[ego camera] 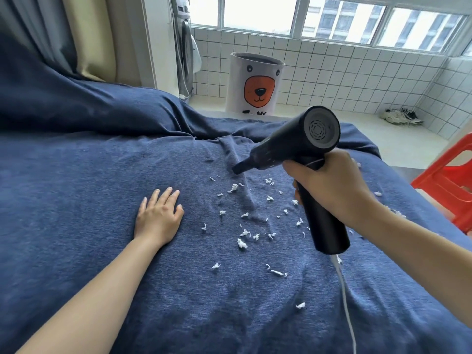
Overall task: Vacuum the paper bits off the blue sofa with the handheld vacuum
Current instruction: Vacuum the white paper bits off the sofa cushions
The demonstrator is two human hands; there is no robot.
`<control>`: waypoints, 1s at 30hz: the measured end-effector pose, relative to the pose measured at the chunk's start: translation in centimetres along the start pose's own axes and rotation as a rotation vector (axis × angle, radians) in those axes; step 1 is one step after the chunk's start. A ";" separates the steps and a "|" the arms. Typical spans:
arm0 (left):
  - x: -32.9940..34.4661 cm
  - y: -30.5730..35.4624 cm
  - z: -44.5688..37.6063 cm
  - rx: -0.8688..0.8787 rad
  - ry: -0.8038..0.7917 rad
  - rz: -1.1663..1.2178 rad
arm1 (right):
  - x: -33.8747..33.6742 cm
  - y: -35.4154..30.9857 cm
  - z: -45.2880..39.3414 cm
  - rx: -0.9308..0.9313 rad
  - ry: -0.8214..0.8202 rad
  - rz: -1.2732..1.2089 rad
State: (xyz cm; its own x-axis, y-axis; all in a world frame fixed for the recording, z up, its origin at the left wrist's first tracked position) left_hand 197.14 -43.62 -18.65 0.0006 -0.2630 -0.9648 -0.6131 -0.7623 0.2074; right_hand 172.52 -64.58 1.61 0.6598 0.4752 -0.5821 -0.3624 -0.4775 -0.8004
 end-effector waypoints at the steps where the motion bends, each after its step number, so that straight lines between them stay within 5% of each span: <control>1: -0.1 0.1 0.1 -0.001 0.002 0.006 | 0.4 -0.2 0.1 -0.006 -0.015 -0.009; 20: -0.2 0.1 2.2 0.004 0.021 0.005 | 4.9 0.5 -1.3 0.051 -0.201 -0.189; 30: 0.0 0.8 2.4 -0.065 -0.013 0.038 | 0.9 0.9 -0.5 -0.014 -0.092 -0.016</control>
State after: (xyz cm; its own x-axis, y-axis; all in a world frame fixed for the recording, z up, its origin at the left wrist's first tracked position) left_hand 194.75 -42.85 -18.87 -0.0321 -0.2854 -0.9579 -0.5599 -0.7888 0.2538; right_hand 173.10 -64.97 0.47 0.6019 0.5485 -0.5804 -0.3424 -0.4794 -0.8080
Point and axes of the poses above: each hand's wrist, its own z-axis away from the middle knuckle, its own x-axis out of the palm, y = z × x, the point moved 8 cm from there along -z, towards the middle knuckle, and after that the axes turned 9 degrees about x, right-handed, at the moved point
